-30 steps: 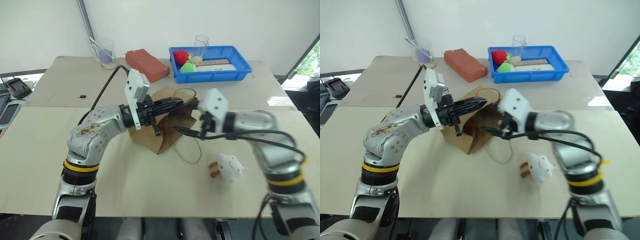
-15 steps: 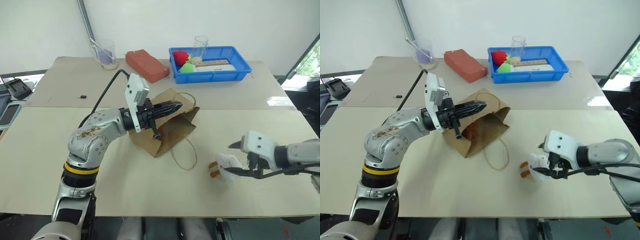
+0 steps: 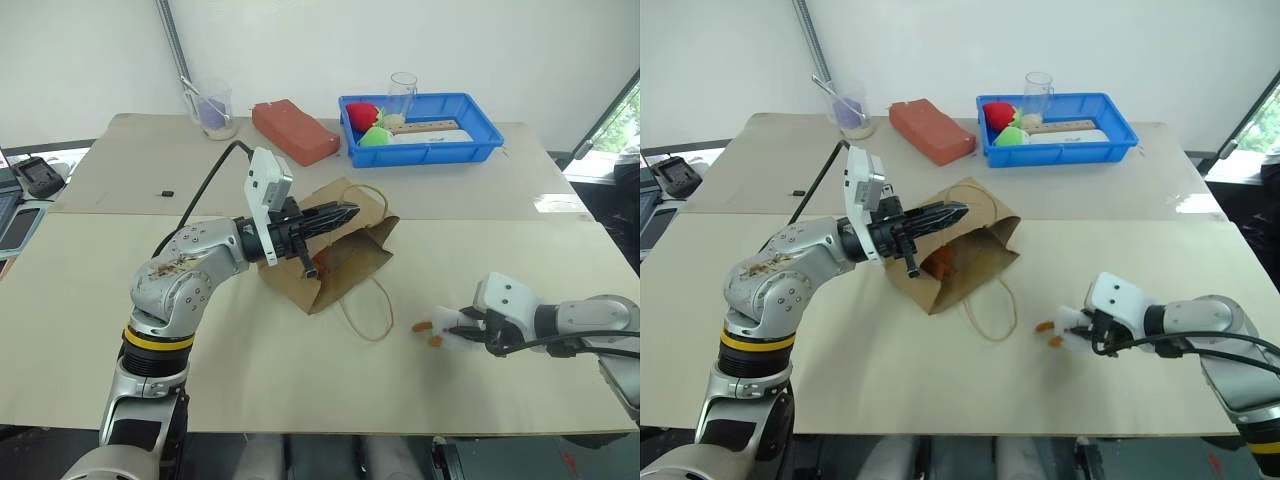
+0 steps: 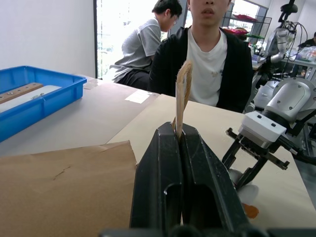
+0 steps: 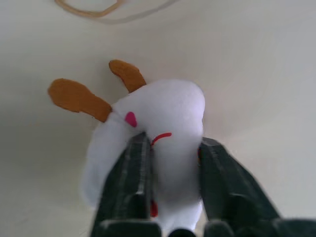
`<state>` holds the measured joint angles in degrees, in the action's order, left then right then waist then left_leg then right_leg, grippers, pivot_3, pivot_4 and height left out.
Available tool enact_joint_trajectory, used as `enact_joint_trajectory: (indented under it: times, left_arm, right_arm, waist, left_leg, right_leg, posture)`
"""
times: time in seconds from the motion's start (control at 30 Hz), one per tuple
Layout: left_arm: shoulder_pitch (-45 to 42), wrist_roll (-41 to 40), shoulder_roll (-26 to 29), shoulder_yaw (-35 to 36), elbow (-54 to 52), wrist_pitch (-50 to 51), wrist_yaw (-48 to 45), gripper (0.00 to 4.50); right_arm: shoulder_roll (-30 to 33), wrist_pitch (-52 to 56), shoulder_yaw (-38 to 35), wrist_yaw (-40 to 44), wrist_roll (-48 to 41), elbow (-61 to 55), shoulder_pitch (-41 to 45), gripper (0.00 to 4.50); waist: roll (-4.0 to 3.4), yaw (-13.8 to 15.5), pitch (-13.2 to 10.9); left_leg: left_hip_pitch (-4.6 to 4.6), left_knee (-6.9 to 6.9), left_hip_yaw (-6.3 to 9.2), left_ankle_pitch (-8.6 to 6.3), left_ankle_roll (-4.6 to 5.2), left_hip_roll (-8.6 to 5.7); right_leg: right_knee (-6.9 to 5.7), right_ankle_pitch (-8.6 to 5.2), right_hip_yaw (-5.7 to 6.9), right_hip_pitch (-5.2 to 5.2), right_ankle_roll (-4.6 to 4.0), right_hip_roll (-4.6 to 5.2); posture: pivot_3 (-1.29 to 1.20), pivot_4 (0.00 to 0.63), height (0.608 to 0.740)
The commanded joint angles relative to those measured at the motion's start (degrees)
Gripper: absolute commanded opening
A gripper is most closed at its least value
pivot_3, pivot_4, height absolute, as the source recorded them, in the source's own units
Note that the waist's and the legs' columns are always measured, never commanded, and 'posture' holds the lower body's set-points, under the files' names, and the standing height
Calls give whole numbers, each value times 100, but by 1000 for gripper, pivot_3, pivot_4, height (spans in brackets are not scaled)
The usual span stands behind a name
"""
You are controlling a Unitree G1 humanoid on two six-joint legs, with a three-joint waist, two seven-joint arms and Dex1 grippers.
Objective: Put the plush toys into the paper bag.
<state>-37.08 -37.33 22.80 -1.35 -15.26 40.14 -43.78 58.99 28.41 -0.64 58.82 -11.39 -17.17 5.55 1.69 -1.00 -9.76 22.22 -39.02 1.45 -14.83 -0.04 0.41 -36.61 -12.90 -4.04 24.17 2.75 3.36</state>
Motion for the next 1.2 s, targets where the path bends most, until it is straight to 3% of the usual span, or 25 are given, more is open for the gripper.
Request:
enact_joint_trajectory:
  times: [0.03, 0.27, 0.5, 0.7, 0.93, 1.1, 1.13, 1.2]
  left_arm:
    - [-65, -105, 5, 87, -153, -20, 12, 0]
    - [-155, -172, 10, 65, -89, 13, -49, 0]
    - [-139, -273, -29, -28, -239, 98, -42, 0]
    - [-105, -317, -2, -14, -347, 186, -21, 0]
    - [-88, -337, 28, 7, -393, 219, 56, 0]
    - [-108, -293, 15, -14, -336, 180, 74, 0]
    - [-115, -282, 10, -19, -322, 171, 77, 0]
    - [-126, -257, -1, -32, -297, 147, 77, 0]
  right_arm:
    - [-74, 425, -251, 105, -499, -392, 152, 47]
    - [-1057, 1414, 27, -608, -1161, -1061, 1322, 47]
    - [-2585, 1276, 802, -1895, -521, -218, 2346, 47]
    - [-3480, 1024, 1094, -2649, 2, 540, 2857, 47]
    - [-3889, 807, 1206, -3050, 368, 718, 2838, 2525]
    - [-3818, 903, 1098, -2950, 263, 374, 2797, 4216]
    - [-3769, 900, 1078, -2896, 235, 278, 2779, 4477]
    - [-3595, 944, 1000, -2729, 142, -9, 2697, 4477]
  waist:
    - [0, -1, 0]
    - [0, -40, 0]
    - [0, 1, 0]
    - [0, -3, 0]
    - [-1, -6, 0]
    - [-1, -11, 0]
    - [-1, -13, 0]
    - [-1, -13, 0]
  left_leg:
    - [0, 0, 1, 0, 0, 0]
    - [-1, 0, 4, 1, -2, 1]
    - [8, 0, 7, 2, -3, -1]
    - [9, 3, 9, 2, -4, 0]
    - [10, 5, 8, 2, -4, -1]
    - [9, 5, 9, 2, -4, -1]
    - [9, 5, 9, 2, -4, -1]
    - [9, 5, 9, 2, -4, -1]
  right_leg:
    - [0, 0, 0, 0, 0, -1]
    - [-8, 0, 0, 3, 0, -3]
    - [-4, 1, 5, 9, -1, 1]
    - [-11, 1, 6, 17, -2, 2]
    - [-11, 1, 6, 19, -2, 3]
    - [-11, 1, 6, 18, -2, 2]
    - [-12, 1, 6, 19, -2, 2]
    - [-12, 1, 6, 19, -2, 2]
  posture:
    - [0, 150, 740]
    - [0, 150, 740]
    - [0, 150, 740]
    - [0, 150, 740]
    - [0, 150, 740]
    - [0, 150, 740]
    - [0, 150, 740]
    - [0, 150, 740]
